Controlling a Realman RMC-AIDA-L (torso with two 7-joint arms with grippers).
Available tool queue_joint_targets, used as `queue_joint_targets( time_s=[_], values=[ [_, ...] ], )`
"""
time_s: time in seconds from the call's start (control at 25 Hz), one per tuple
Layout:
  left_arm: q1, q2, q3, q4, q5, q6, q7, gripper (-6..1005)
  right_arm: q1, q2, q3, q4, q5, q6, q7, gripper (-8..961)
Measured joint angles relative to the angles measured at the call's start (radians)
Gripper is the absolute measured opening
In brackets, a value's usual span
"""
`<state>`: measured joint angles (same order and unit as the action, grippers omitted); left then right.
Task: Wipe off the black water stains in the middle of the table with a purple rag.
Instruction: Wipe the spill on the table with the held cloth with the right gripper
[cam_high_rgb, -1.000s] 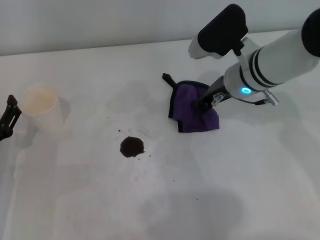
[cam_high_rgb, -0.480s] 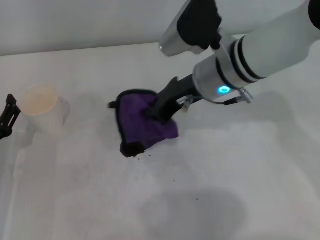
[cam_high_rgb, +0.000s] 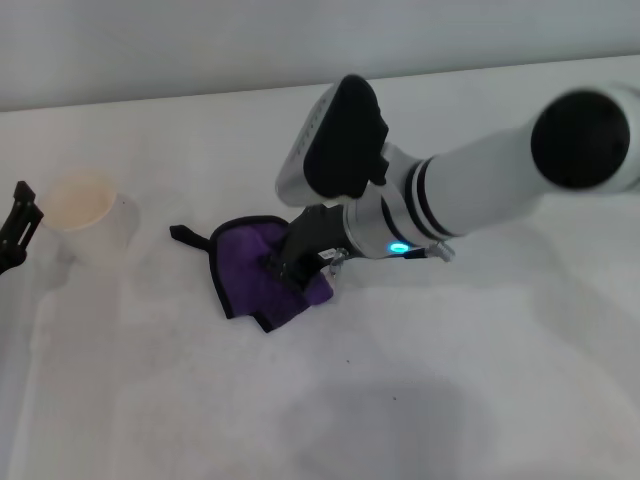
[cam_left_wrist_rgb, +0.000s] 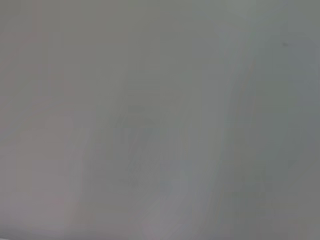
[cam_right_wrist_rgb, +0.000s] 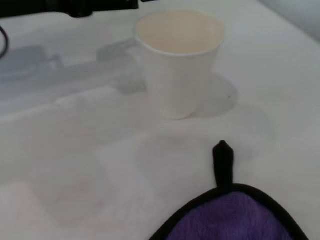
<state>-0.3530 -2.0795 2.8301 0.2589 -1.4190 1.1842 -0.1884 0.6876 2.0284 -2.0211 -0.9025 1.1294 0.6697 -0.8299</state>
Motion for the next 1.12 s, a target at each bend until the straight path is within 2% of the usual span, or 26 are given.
queue_joint_targets(
  time_s=[0.12, 0.44, 0.52, 0.68, 1.12],
  values=[
    [0.000, 0.000, 0.000, -0.001, 0.000, 0.000, -0.004, 891, -0.024, 0.000, -0.042, -0.005, -0.005, -0.085, -0.003, 97],
    [0.000, 0.000, 0.000, -0.001, 0.000, 0.000, -0.004, 892, -0.055, 0.000, -0.056, 0.038, -0.006, -0.273, -0.006, 95],
    [0.000, 0.000, 0.000, -0.003, 0.000, 0.000, -0.005, 892, -0.051, -0.001, -0.058, 0.055, -0.006, -0.285, -0.006, 95],
    [-0.004, 0.001, 0.000, -0.004, 0.000, 0.000, -0.005, 893, -0.038, 0.000, -0.072, 0.062, 0.001, -0.233, -0.013, 94],
    [-0.014, 0.002, 0.000, -0.006, 0.000, 0.000, -0.005, 892, -0.043, -0.001, -0.141, -0.072, 0.010, 0.026, -0.126, 92]
  ],
)
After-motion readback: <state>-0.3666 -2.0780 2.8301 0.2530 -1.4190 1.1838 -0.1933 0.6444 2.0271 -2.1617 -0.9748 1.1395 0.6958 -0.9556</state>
